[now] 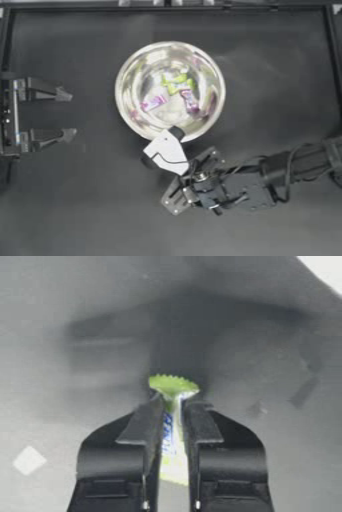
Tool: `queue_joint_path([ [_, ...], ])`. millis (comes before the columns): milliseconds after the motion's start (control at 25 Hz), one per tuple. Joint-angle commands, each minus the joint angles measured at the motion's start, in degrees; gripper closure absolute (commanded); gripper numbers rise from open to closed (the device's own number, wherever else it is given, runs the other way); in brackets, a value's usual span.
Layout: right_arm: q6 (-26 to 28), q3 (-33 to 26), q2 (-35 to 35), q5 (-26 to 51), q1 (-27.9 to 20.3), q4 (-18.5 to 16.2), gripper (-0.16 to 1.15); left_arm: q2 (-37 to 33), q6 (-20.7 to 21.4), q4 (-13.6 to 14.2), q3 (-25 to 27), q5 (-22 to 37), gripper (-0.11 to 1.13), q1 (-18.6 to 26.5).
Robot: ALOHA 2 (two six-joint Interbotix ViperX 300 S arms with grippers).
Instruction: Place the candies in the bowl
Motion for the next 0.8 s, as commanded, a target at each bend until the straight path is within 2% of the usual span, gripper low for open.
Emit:
queue_joint_path([
  [40, 0.8, 0.2, -6.3, -0.4, 0.2, -2.5, 0.52, 1.1, -0.2, -0.1, -1.3, -0.2, 0.0, 0.0],
  [400, 1.5, 2.2, -17.1, -0.9, -1.6, -11.3, 0.52, 1.0, -0.2, -0.1, -1.4, -0.2, 0.0, 0.0],
  [640, -0.1, 2.9, -19.7, -4.0, -8.6, -17.1, 0.52, 1.0, -0.2, -0.2, -1.4, -0.3, 0.0, 0.0],
  [800, -0.8, 4.2, -18.8, -9.9, -14.6, -18.3, 0.53, 1.1, -0.3, -0.2, -1.4, -0.3, 0.0, 0.0],
])
